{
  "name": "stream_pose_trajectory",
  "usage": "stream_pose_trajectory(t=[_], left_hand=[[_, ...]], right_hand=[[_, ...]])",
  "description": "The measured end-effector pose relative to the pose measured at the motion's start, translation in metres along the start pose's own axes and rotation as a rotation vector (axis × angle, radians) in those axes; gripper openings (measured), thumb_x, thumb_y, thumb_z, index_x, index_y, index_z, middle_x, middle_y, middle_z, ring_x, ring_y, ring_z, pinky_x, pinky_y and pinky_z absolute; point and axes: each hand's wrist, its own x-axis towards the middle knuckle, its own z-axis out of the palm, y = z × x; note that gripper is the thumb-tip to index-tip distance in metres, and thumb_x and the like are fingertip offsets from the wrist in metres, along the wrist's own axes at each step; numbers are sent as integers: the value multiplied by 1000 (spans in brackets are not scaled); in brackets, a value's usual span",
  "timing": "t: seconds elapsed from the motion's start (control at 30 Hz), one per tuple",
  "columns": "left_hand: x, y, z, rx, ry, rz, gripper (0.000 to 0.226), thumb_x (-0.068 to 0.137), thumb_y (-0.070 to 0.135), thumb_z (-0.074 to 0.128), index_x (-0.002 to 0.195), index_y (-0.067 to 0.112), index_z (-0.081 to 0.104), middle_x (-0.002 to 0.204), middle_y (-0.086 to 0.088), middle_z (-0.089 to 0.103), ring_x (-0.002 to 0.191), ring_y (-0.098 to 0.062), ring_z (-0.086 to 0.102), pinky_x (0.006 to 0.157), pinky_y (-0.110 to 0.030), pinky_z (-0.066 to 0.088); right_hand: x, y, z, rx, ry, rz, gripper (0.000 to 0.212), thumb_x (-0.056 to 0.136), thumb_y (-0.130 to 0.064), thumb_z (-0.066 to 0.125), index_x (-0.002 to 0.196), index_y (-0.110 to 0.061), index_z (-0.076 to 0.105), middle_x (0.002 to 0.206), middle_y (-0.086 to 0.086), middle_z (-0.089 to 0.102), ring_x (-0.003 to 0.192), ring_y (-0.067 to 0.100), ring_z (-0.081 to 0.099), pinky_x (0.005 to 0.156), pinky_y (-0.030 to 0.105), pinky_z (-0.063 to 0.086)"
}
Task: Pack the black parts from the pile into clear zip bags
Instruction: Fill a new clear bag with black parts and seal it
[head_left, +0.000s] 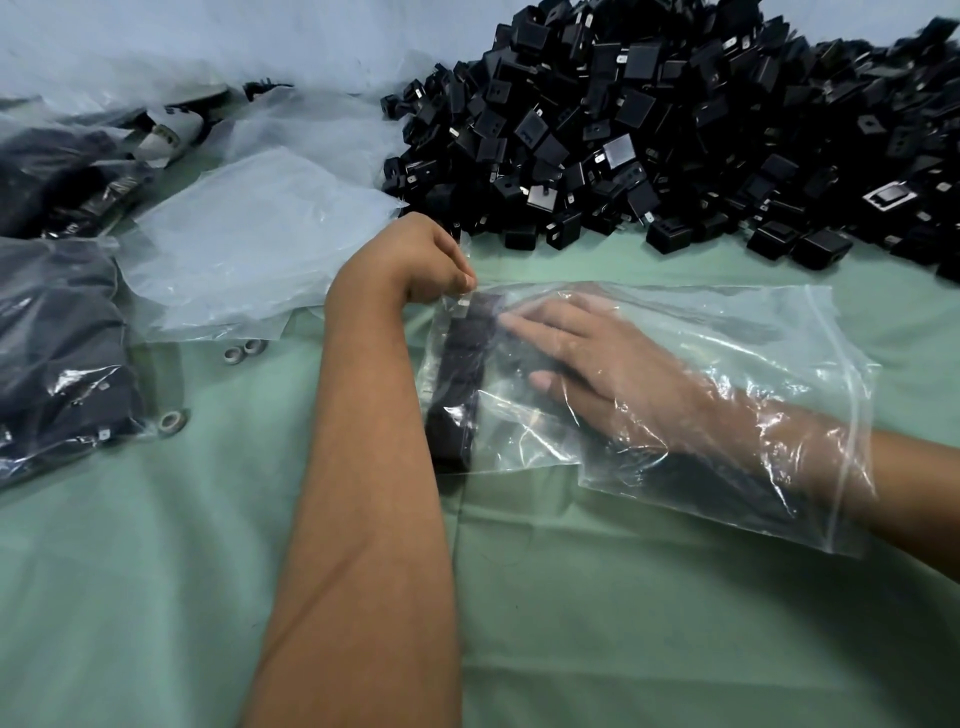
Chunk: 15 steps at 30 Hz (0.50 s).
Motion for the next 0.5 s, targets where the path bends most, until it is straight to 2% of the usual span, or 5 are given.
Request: stream_pose_trajectory(t=[0.1, 0.17, 0.3, 0.4, 0.5], left_hand=[[0, 1, 0, -5, 14, 2, 25, 89, 9, 77, 68, 21, 74, 55, 8, 68, 68, -8, 63, 73, -26, 52], [0, 1, 1, -20, 34, 6, 25, 90, 8, 76, 69, 20, 74, 63, 3, 70, 71, -11, 63, 76, -28, 54], [-1, 4, 1, -22, 52, 12, 23, 91, 8, 73, 71, 19, 74, 74, -2, 69, 71, -13, 61, 77, -29, 54], [-3, 6, 2, -46, 99, 11, 24, 92, 8, 71, 72, 21, 73, 83, -2, 72, 77, -14, 63, 75, -30, 56], [-1, 16, 7, -167, 272, 70, 18, 93, 14, 70, 77, 22, 73, 83, 3, 71, 80, -11, 65, 73, -26, 52]], right_hand=[[0, 2, -1, 49, -32, 77, 63, 108, -52, 26, 152, -13, 48, 144, 7, 58, 124, -6, 28, 107, 14, 24], [0, 2, -2, 60, -63, 74, 64, 108, -53, 25, 155, -13, 43, 148, 7, 55, 124, -9, 20, 111, 16, 21], [-3, 0, -2, 97, -77, 28, 63, 106, -46, 32, 155, -8, 44, 151, 11, 54, 131, 12, 40, 111, 35, 32], [-2, -4, -6, 122, -86, 41, 63, 105, -44, 32, 154, -6, 44, 152, 11, 53, 126, 21, 48, 109, 34, 33], [0, -5, -9, 119, -128, 38, 65, 104, -45, 31, 156, -8, 42, 156, 7, 49, 124, 19, 47, 106, 32, 36]])
